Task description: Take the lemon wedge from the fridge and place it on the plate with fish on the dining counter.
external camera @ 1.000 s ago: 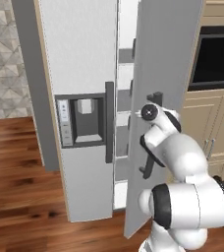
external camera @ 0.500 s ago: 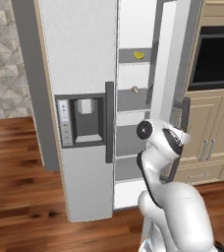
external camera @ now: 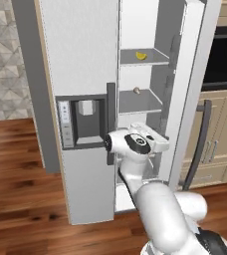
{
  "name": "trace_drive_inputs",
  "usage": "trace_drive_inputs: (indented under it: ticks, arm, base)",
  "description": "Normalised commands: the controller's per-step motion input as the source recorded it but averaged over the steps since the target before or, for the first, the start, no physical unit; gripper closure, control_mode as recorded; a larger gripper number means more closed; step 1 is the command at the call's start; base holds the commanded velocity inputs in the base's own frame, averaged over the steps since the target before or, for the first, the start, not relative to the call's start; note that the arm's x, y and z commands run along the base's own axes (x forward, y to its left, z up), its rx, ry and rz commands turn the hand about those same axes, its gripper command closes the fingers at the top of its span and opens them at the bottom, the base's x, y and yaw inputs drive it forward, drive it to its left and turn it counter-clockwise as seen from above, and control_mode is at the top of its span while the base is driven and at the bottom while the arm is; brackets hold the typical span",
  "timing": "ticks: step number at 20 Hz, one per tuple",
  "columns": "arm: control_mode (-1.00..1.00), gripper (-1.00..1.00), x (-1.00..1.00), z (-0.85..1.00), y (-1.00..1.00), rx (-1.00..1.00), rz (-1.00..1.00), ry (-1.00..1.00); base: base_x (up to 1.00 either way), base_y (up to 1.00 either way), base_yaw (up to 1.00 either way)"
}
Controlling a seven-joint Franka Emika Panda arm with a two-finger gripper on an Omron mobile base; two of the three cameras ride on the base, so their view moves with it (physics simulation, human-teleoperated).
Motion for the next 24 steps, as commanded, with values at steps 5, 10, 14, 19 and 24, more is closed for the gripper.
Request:
trace_drive_inputs:
  ticks: [5,10,14,19,24]
  arm:
    - [-1.00,-1.00,1.00,0.00,-0.12,-0.08,-0.43,0.00]
    - [-1.00,-1.00,0.85,0.00,-0.59,0.00,-0.32,0.08]
    - [-1.00,-1.00,0.16,0.00,-0.99,0.00,-0.37,0.17]
    - [-1.00,-1.00,-0.28,0.00,-1.00,0.03,-0.39,0.17]
    - [-1.00,-1.00,-0.92,0.00,-1.00,0.07,-0.31,0.07]
  base:
    - [0.00,0.00,0.00]
    - [0.00,0.00,0.00]
    - [0.00,0.00,0.00]
    - [0.00,0.00,0.00]
    - [0.00,0.00,0.00]
